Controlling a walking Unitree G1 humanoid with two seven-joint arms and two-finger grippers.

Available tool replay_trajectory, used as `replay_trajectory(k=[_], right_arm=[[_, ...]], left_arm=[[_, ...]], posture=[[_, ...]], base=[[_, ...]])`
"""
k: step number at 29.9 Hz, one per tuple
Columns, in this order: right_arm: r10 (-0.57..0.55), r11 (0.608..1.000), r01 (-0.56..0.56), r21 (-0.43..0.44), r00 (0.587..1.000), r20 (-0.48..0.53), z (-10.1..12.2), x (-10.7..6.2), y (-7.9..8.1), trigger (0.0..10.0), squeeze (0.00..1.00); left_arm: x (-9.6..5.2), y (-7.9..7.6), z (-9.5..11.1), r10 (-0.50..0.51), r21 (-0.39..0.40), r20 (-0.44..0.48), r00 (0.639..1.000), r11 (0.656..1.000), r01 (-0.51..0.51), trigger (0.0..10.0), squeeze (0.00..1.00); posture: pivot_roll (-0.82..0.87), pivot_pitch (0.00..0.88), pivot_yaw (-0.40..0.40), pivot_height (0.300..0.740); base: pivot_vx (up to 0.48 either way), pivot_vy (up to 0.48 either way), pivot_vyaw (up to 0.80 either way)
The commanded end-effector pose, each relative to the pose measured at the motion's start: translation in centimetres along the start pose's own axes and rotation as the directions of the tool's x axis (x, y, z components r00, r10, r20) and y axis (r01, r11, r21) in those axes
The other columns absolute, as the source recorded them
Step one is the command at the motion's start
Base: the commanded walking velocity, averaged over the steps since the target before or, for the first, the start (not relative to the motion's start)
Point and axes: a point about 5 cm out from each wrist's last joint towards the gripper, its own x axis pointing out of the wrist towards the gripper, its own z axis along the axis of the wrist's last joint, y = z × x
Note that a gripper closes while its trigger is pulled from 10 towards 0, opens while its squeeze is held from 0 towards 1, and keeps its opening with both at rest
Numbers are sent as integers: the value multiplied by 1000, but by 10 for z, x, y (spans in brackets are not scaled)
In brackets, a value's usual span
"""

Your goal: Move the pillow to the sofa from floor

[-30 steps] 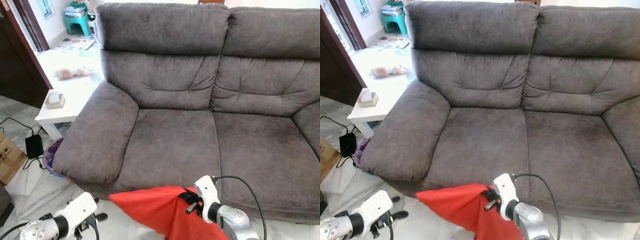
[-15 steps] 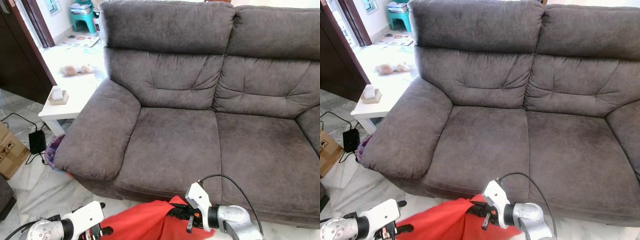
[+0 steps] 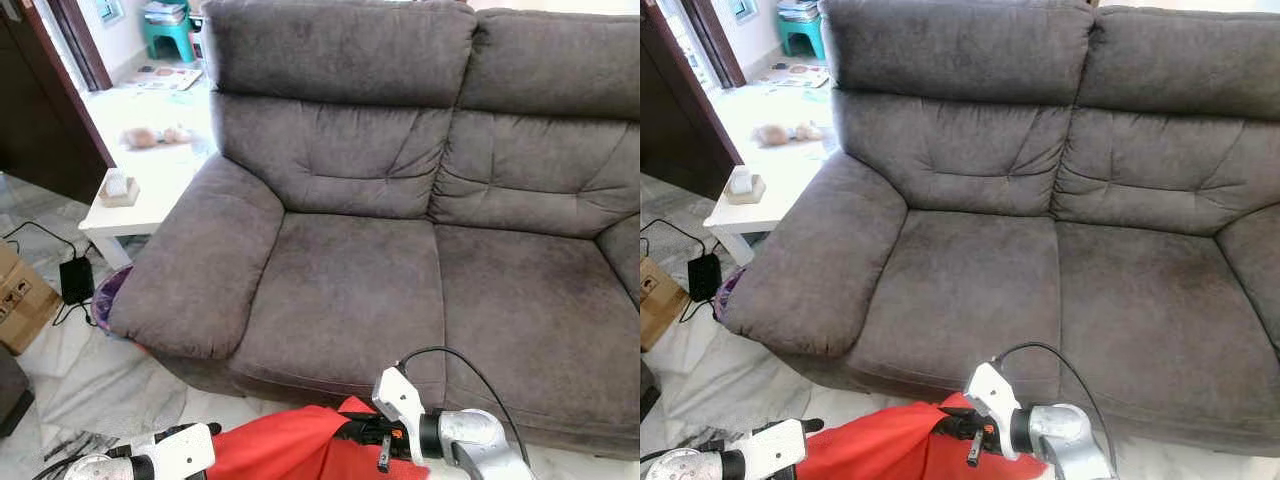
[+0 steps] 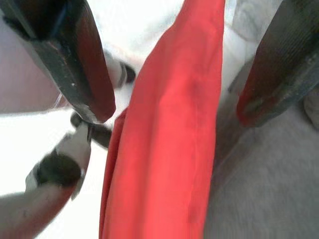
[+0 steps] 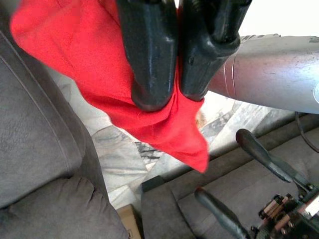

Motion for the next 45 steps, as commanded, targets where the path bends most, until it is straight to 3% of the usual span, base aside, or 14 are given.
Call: replay_trajectory(k=[1,7,22,36,45], right_arm=[[43,998,-38,-57,995,90,21,5,3,10000,0],[73,995,-66,-68,991,111,28,3,6,10000,0],[124,989,-113,-95,985,121,38,-8,11,10000,0],[157,985,-144,-99,978,139,44,-7,18,10000,0],[174,983,-161,-94,972,158,47,-9,19,10000,0]], left_arm=[[-2,-4,-4,-34,-9,-27,999,999,33,10000,0],[-1,-6,-15,-15,48,-81,997,999,19,10000,0],[4,-17,-28,-32,0,-103,994,999,32,10000,0],[-2,-22,-53,-7,0,-213,977,1000,7,10000,0],[4,-21,-59,20,34,-246,969,999,-13,10000,0]], posture=[[159,98,19,740],[156,96,20,740],[136,78,12,740],[139,86,10,740],[131,92,10,740]], base=[[0,0,0],[0,0,0],[0,0,0],[0,0,0],[0,0,0]])
